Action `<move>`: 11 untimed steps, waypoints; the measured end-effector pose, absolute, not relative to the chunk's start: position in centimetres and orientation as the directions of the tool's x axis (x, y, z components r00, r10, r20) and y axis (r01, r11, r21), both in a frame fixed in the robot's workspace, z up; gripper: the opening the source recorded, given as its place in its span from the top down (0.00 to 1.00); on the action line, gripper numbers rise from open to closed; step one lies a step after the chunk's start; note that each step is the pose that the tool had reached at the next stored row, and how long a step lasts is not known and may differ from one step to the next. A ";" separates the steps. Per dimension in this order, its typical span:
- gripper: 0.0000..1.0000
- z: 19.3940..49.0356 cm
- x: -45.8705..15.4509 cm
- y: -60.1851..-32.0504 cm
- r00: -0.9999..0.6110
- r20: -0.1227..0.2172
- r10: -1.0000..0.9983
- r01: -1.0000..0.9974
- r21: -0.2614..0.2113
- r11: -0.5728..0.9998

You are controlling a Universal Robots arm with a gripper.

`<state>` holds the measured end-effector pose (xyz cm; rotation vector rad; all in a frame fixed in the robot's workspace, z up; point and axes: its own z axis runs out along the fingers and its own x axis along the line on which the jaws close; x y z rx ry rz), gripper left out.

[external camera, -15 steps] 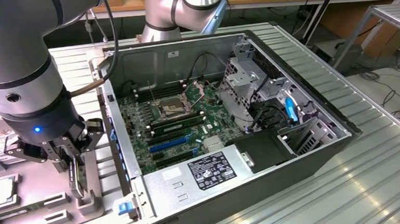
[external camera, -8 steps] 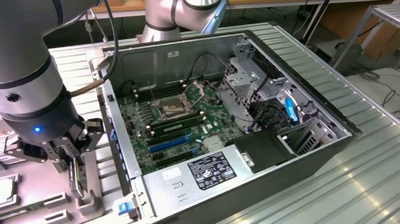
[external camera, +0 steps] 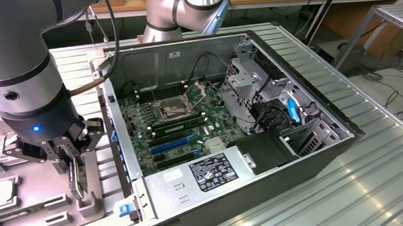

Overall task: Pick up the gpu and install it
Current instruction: 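Pick up the gpu and move the gpu toward the slot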

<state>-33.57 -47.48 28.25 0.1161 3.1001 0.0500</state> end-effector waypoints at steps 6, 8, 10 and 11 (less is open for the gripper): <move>0.73 28.9 -33.6 -47.5 -0.996 -0.038 0.075 0.074 0.034 0.997; 0.73 29.3 -33.6 -47.5 -0.996 -0.038 0.075 0.074 0.034 0.997; 0.73 29.5 -33.6 -47.5 -0.996 -0.038 0.075 0.074 0.034 0.997; 0.73 29.6 -33.6 -47.5 -0.996 -0.038 0.075 0.074 0.034 0.997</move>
